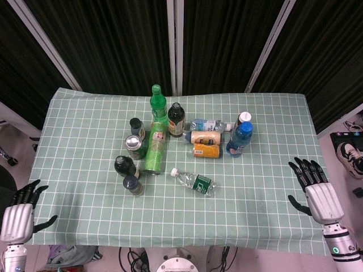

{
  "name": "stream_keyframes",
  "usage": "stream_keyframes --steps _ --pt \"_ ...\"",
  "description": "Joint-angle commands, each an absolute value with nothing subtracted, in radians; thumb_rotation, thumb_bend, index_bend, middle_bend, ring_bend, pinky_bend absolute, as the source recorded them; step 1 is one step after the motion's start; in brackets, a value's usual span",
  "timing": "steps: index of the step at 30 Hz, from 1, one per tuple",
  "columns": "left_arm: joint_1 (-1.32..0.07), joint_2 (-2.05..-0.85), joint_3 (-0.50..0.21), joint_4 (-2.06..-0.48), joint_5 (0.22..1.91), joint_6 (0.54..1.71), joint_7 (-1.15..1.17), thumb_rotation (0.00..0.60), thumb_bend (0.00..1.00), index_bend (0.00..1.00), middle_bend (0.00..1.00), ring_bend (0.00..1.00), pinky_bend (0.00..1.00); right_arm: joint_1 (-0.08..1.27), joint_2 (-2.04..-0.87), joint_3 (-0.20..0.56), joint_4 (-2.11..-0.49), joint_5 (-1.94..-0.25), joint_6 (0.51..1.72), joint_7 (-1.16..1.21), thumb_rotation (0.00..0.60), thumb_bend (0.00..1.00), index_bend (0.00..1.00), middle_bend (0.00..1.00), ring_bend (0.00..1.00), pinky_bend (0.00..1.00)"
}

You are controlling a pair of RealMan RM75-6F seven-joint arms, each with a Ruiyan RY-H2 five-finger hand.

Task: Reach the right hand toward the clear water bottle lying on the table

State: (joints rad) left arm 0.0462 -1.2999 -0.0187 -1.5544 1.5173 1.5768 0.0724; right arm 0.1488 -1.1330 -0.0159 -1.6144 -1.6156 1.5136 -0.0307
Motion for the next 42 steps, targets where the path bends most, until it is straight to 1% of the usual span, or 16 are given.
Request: stream_keyframes --steps 1,9,13,16,17,18,22,24,31,33,38,42 --pt "0.043 -1.301 -0.019 -1.552 1.515 1.572 0.071 0.600 0.00 0.23 0.11 0.11 0.16 0.148 -1.135 -0.014 -1.618 -1.615 1.510 -0.034 0.600 0.18 0.00 0.01 0.00 0.00" --pt "0.052 -1.303 -0.010 -1.548 1.526 1.589 0.065 0.600 0.00 0.23 0.11 0.11 0.16 0.170 -1.147 -0.019 -1.634 -1.643 1.464 -0.028 0.600 0.18 0.00 0.01 0.00 0.00" --pt "0.065 -1.307 -0.005 -1.540 1.526 1.606 0.052 0.600 0.00 0.23 0.11 0.11 0.16 0.221 -1.178 -0.011 -1.669 -1.644 1.381 -0.008 0.600 0.18 0.00 0.02 0.00 0.00" --pt "0.069 -1.310 -0.001 -1.532 1.533 1.615 0.044 0.600 0.00 0.23 0.11 0.11 0.16 0.286 -1.225 0.013 -1.702 -1.630 1.285 -0.009 0.600 0.17 0.00 0.02 0.00 0.00" --pt "0.071 -1.311 0.000 -1.529 1.538 1.620 0.041 0.600 0.00 0.23 0.11 0.11 0.16 0.318 -1.249 0.023 -1.714 -1.618 1.235 -0.018 0.600 0.16 0.00 0.02 0.00 0.00" --pt "0.072 -1.313 0.001 -1.526 1.542 1.624 0.037 0.600 0.00 0.23 0.11 0.11 0.16 0.351 -1.275 0.037 -1.727 -1.599 1.183 -0.025 0.600 0.16 0.00 0.03 0.00 0.00" --pt "0.080 -1.316 0.004 -1.517 1.545 1.637 0.025 0.600 0.00 0.23 0.11 0.11 0.16 0.447 -1.373 0.104 -1.746 -1.497 1.049 -0.055 0.600 0.16 0.00 0.03 0.00 0.01" --pt "0.090 -1.316 0.004 -1.508 1.545 1.652 0.012 0.600 0.00 0.23 0.11 0.11 0.16 0.499 -1.449 0.148 -1.730 -1.413 0.990 -0.103 0.600 0.16 0.00 0.04 0.00 0.01" --pt "0.118 -1.324 0.008 -1.473 1.522 1.667 -0.026 0.600 0.00 0.23 0.11 0.11 0.16 0.622 -1.596 0.202 -1.674 -1.187 0.842 -0.213 0.600 0.16 0.00 0.04 0.00 0.04" --pt "0.120 -1.326 0.010 -1.467 1.522 1.665 -0.034 0.600 0.00 0.23 0.11 0.11 0.16 0.645 -1.621 0.203 -1.658 -1.157 0.824 -0.230 0.600 0.16 0.00 0.04 0.00 0.04" --pt "0.122 -1.330 0.010 -1.453 1.519 1.659 -0.046 0.600 0.00 0.23 0.11 0.11 0.16 0.678 -1.690 0.205 -1.598 -1.098 0.836 -0.266 0.600 0.16 0.00 0.05 0.00 0.04" --pt "0.125 -1.332 0.009 -1.449 1.519 1.660 -0.052 0.600 0.00 0.23 0.11 0.11 0.16 0.698 -1.737 0.198 -1.528 -1.073 0.838 -0.282 0.600 0.17 0.00 0.08 0.00 0.08"
